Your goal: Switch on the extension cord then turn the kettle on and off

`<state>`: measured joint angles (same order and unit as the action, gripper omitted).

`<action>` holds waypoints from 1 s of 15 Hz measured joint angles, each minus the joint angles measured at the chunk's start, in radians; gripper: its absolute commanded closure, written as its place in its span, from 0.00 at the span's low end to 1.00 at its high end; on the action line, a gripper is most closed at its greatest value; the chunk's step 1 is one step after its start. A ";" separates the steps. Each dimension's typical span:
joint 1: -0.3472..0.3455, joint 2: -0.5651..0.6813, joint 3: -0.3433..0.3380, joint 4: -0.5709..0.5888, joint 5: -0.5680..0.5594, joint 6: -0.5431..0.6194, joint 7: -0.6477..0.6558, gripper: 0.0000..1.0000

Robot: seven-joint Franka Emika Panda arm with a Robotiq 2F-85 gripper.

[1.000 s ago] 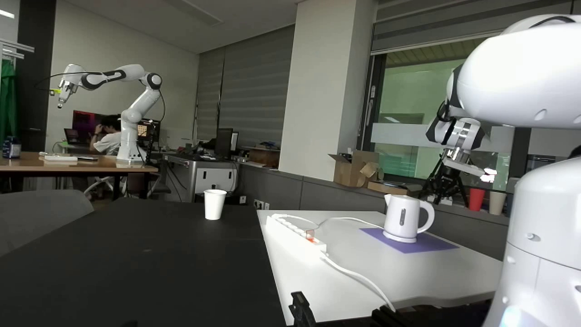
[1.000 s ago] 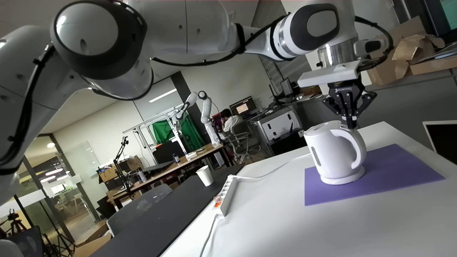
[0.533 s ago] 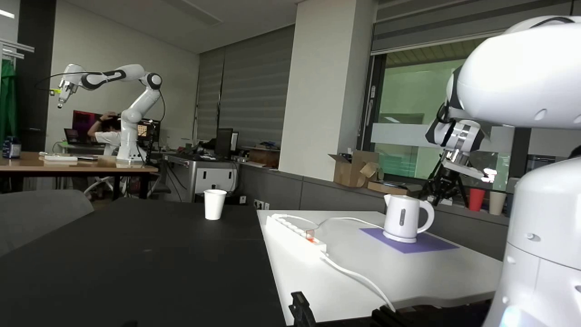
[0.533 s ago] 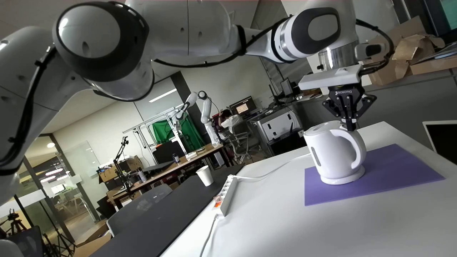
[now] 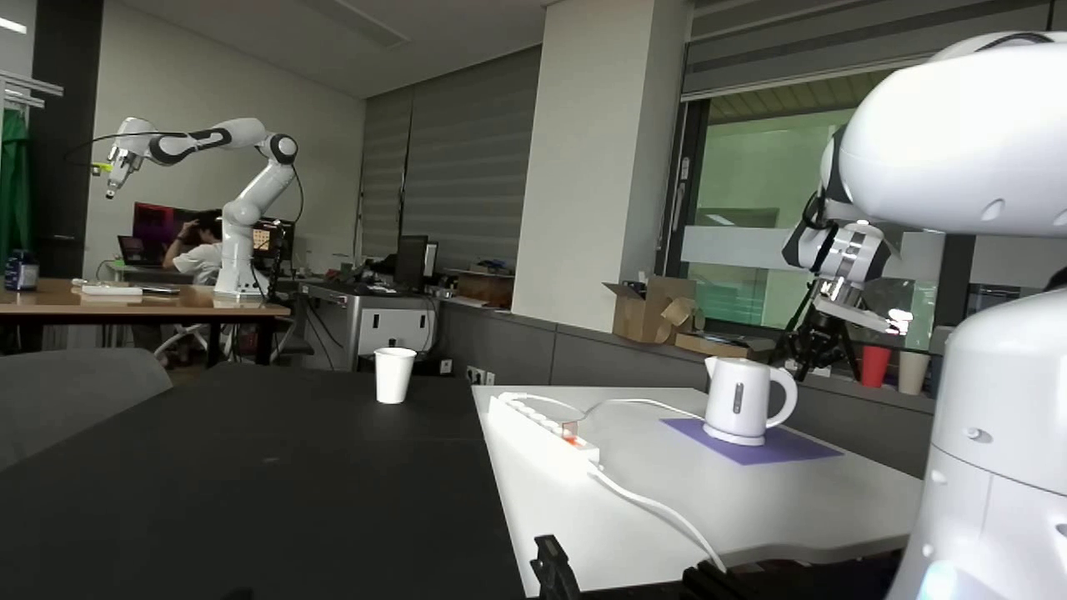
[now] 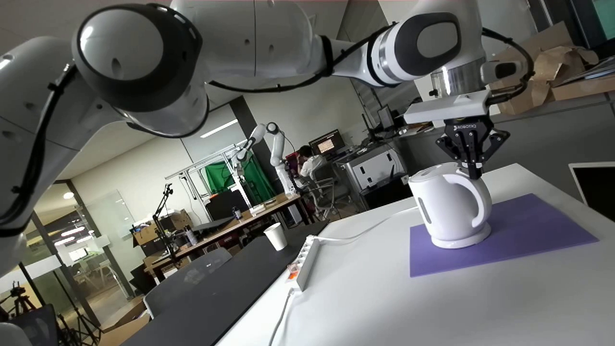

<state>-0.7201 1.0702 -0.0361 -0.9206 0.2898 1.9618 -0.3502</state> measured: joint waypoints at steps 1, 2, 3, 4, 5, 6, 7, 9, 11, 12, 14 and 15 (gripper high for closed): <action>0.002 -0.003 -0.001 0.001 0.000 0.001 0.003 1.00; 0.006 -0.009 -0.004 0.002 -0.004 0.002 0.009 1.00; 0.013 -0.020 -0.012 0.002 -0.011 0.007 0.017 1.00; 0.020 -0.036 -0.021 0.002 -0.018 0.014 0.022 0.74; 0.029 -0.057 -0.033 -0.001 -0.027 0.024 0.024 0.74; 0.039 -0.081 -0.045 -0.005 -0.042 0.033 0.025 0.69; 0.050 -0.107 -0.059 -0.017 -0.060 0.048 0.025 0.61; 0.076 -0.161 -0.085 -0.056 -0.099 0.088 0.025 0.46; 0.105 -0.208 -0.108 -0.111 -0.139 0.128 0.024 0.32; 0.121 -0.232 -0.119 -0.143 -0.160 0.151 0.024 0.27; 0.153 -0.277 -0.136 -0.213 -0.198 0.192 0.023 0.13; 0.168 -0.299 -0.144 -0.251 -0.218 0.208 0.021 0.07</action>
<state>-0.5518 0.7707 -0.1798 -1.1713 0.0722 2.1700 -0.3295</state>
